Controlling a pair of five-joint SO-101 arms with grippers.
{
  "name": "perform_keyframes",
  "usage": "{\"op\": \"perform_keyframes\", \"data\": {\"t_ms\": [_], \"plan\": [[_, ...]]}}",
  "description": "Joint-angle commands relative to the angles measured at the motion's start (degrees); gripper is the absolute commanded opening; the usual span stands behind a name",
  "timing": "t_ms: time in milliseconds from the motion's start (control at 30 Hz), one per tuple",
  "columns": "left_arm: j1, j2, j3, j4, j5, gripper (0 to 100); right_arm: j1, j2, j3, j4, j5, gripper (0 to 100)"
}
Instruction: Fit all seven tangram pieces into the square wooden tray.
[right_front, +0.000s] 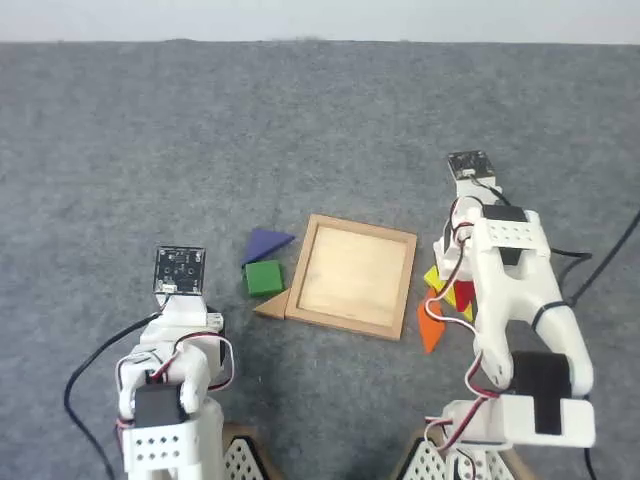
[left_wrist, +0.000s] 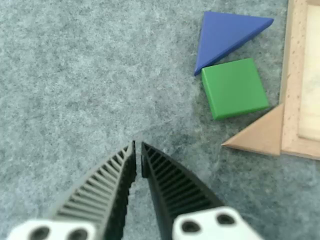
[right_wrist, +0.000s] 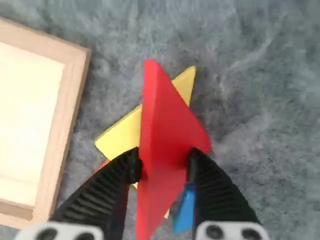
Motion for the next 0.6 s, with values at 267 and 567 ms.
{"op": "perform_keyframes", "data": {"t_ms": [267,567], "plan": [[-0.09,-1.05,-0.75,0.18,0.97,2,0.31,-0.57,-1.67,-0.13,-0.79,0.7],[-0.09,-1.05,-0.75,0.18,0.97,2,0.40,-6.02,-3.96,3.74,-2.64,0.7]]}}
